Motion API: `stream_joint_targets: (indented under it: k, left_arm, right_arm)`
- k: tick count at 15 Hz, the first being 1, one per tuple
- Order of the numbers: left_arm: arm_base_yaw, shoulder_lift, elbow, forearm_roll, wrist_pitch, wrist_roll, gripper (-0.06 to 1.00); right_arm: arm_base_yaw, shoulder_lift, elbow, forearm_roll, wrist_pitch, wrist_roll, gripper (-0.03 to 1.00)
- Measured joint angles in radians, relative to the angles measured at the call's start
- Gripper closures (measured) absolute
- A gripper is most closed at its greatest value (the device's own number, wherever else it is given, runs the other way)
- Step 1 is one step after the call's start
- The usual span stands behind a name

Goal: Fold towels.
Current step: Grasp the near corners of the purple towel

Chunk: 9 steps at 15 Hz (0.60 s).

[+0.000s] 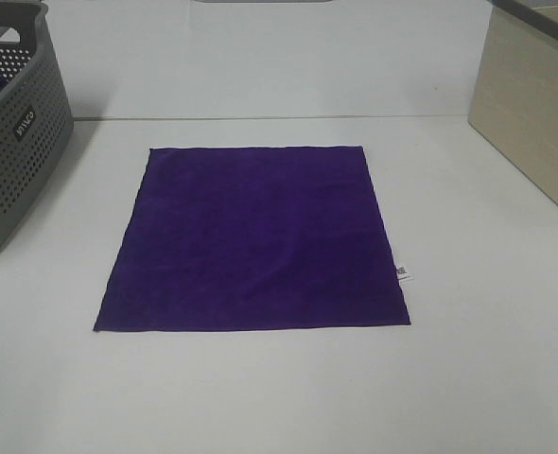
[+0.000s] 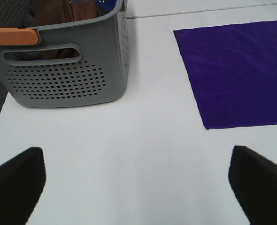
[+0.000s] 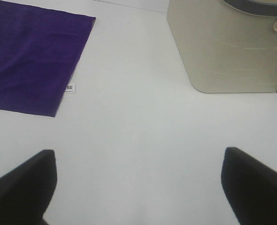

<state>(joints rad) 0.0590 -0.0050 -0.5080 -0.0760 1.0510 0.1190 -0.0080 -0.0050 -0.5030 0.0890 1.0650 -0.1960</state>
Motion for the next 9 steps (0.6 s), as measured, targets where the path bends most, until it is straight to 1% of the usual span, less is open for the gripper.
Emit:
stream_joint_targets:
  k: [9]
  left_arm:
    - [0.000,0.000,0.000,0.000,0.000,0.000,-0.04]
  right_arm:
    - [0.000,0.000,0.000,0.000,0.000,0.001,0.05]
